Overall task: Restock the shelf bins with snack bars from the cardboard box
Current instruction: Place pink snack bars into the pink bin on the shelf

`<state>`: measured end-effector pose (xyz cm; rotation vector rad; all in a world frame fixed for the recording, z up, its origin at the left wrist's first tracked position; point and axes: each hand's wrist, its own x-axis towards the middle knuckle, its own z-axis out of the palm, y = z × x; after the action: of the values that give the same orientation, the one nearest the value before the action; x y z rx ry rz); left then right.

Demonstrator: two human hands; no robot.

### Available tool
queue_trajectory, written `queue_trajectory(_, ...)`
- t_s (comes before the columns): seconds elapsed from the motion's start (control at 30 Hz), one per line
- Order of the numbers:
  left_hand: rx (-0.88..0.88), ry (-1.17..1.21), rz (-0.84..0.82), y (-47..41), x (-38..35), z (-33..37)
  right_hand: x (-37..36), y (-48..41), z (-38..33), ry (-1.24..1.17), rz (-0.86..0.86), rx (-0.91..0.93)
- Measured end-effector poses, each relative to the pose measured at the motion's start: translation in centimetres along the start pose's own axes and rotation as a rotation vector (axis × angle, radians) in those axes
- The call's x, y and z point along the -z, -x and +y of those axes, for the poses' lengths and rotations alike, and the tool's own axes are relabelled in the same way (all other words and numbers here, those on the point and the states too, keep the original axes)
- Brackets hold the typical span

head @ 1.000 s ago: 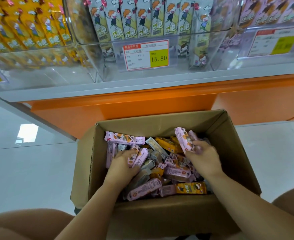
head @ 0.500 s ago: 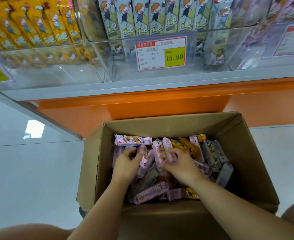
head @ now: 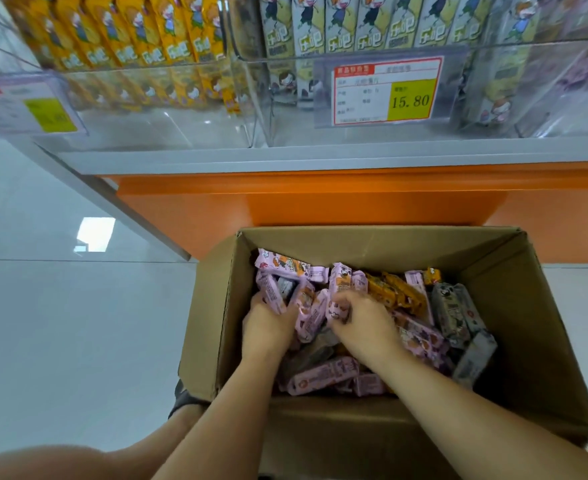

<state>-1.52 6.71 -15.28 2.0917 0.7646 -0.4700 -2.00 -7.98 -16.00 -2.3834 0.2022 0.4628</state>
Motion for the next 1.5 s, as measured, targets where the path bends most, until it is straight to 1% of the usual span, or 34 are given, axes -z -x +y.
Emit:
queue_trajectory(0.1, 0.011, 0.062, -0.075, 0.2, -0.1, -0.5, 0.1, 0.4, 0.7, 0.008, 0.109, -0.117)
queue_trajectory(0.13, 0.016, 0.079, -0.099, 0.1, -0.1, -0.7, 0.2, 0.3, 1.2, -0.008, 0.120, -0.169)
queue_trajectory(0.2, 0.038, 0.123, -0.137, -0.2, -0.2, -1.1, 0.5, -0.1, 2.0, -0.130, 0.058, -0.253)
queue_trajectory(0.23, 0.055, 0.160, -0.157, -0.4, -0.2, -1.1, 0.5, -0.3, 2.4, -0.212, 0.009, -0.259)
queue_trajectory(0.3, 0.103, 0.272, -0.208, -0.5, -0.3, -1.0, 0.4, -0.5, 2.3, -0.311, -0.093, -0.204)
queue_trajectory(0.37, 0.152, 0.394, -0.266, 0.0, -0.6, -0.5, 0.1, -0.4, 1.7, -0.281, -0.187, -0.119)
queue_trajectory(0.43, 0.165, 0.470, -0.313, 0.3, -0.9, -0.2, 0.0, -0.3, 1.2, -0.230, -0.268, -0.086)
queue_trajectory(0.53, 0.151, 0.571, -0.371, 0.3, -1.2, -0.1, 0.2, -0.5, 1.2, -0.227, -0.315, -0.064)
queue_trajectory(0.63, 0.124, 0.615, -0.382, 0.0, -1.2, -0.1, 0.7, -0.9, 1.1, -0.250, -0.369, -0.038)
queue_trajectory(0.73, 0.058, 0.595, -0.377, -0.5, -1.1, 0.0, 1.1, -0.8, 0.8, -0.268, -0.423, -0.030)
queue_trajectory(0.8, 0.038, 0.587, -0.379, -0.9, -0.9, 0.3, 0.9, -0.6, 0.7, -0.305, -0.386, -0.038)
queue_trajectory(0.93, -0.002, 0.554, -0.355, -1.7, -0.8, 1.8, -0.5, -1.0, 0.5, -0.523, -0.175, -0.049)
queue_trajectory(1.0, 0.007, 0.594, -0.318, -2.0, -0.7, 2.0, -1.2, -1.6, 0.5, -0.577, -0.152, -0.036)
queue_trajectory(1.07, 0.022, 0.638, -0.282, -2.3, -0.6, 1.9, -1.3, -1.8, 0.2, -0.562, -0.162, -0.028)
queue_trajectory(1.13, 0.011, 0.629, -0.277, -2.5, -0.4, 1.7, -1.7, -1.7, 0.0, -0.480, -0.164, 0.000)
queue_trajectory(1.23, -0.030, 0.583, -0.344, -2.5, -0.2, 1.6, -2.4, -1.4, -0.1, -0.361, -0.141, 0.023)
queue_trajectory(1.33, -0.077, 0.587, -0.422, -2.4, -0.1, 1.6, -3.0, -1.5, -0.4, -0.351, 0.003, 0.060)
queue_trajectory(1.4, -0.085, 0.593, -0.456, -2.6, 0.0, 1.8, -3.0, -1.6, -0.7, -0.317, 0.070, 0.086)
queue_trajectory(1.5, -0.127, 0.486, -0.508, -3.0, 0.6, 2.1, -2.6, -1.7, -0.7, -0.294, 0.153, 0.123)
